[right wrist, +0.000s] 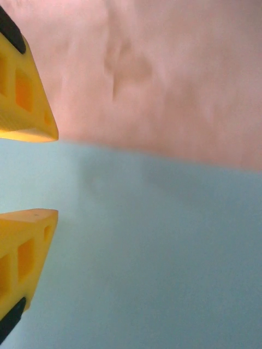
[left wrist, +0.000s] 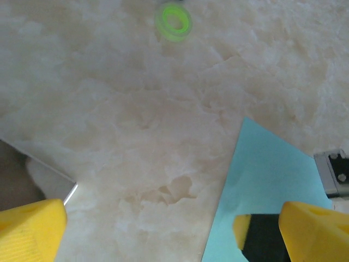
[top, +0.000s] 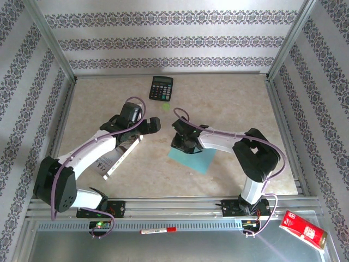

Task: Fold a paper plane with a square sheet of paper (pick it up from the middle)
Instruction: Move the square sheet of paper to the center of the table, then first fold the square sheet of paper in half at the center of the table.

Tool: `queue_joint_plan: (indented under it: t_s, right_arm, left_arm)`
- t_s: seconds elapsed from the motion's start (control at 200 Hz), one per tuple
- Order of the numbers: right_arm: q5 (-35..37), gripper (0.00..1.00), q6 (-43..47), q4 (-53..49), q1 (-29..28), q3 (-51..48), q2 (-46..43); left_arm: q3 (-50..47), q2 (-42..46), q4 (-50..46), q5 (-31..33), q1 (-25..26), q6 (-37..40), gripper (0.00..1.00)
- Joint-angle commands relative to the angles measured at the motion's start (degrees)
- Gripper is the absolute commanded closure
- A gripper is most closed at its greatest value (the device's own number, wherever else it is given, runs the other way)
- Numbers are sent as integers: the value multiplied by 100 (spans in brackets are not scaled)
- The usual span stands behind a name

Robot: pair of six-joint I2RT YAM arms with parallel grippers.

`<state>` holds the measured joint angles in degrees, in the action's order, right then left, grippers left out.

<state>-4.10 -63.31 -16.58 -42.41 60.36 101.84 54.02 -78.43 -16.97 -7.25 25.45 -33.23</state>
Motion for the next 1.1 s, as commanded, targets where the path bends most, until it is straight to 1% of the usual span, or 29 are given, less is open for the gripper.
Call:
queue_joint_plan:
  t_s: [0.0, 0.1, 0.195, 0.25, 0.35, 0.385, 0.45, 0.535, 0.665, 0.749, 0.854, 0.979, 1.094]
  right_arm:
    - [-194, 61, -222, 308, 105, 172, -182]
    - [-360, 56, 220, 230, 498, -63, -682]
    - [-378, 53, 850, -257, 1016, -424, -1249]
    - [-398, 53, 1250, -651, 1268, -648, -1476]
    - [-237, 53, 1802, -1202, 1390, -1013, -1758]
    - [-230, 54, 1900, -1279, 1421, -1168, -1863]
    - [-334, 54, 2018, -1293, 1612, -1466, -2102]
    - [-533, 52, 2380, -1293, 2075, -1697, -2417]
    - [-731, 42, 2955, -1563, 2992, -1662, -2769]
    - [-733, 32, 3225, -1620, 3628, -1633, -2958]
    - [-652, 26, 3533, -1592, 4194, -1607, -3043]
    - [-603, 19, 3676, -1340, 4568, -1698, -3098]
    - [-540, 14, 3700, -1059, 4688, -1846, -3178]
  left_arm:
    - [-157, 235, -446, 12, 89, -418, 0]
    - [-170, 290, -553, 72, 328, -636, 0]
    - [-37, 203, -767, 337, 720, -745, 0]
    - [-31, 151, -728, 329, 864, -823, 0]
    - [4, -22, -566, 229, 1102, -924, 0]
    - [122, -136, -629, 283, 1274, -923, 0]
    - [514, -526, -886, 440, 1688, -842, 0]
    - [1205, -1214, -1326, 519, 2184, -737, 0]
    - [2374, -2354, -2145, 643, 2694, -504, 0]
    - [3169, -3045, -2679, 740, 2890, -340, 0]
    - [3759, -3648, -3042, 634, 2948, -282, 0]
    - [4401, -4204, -3591, 566, 2944, -105, 0]
    - [5068, -4729, -4204, 605, 2935, 115, 0]
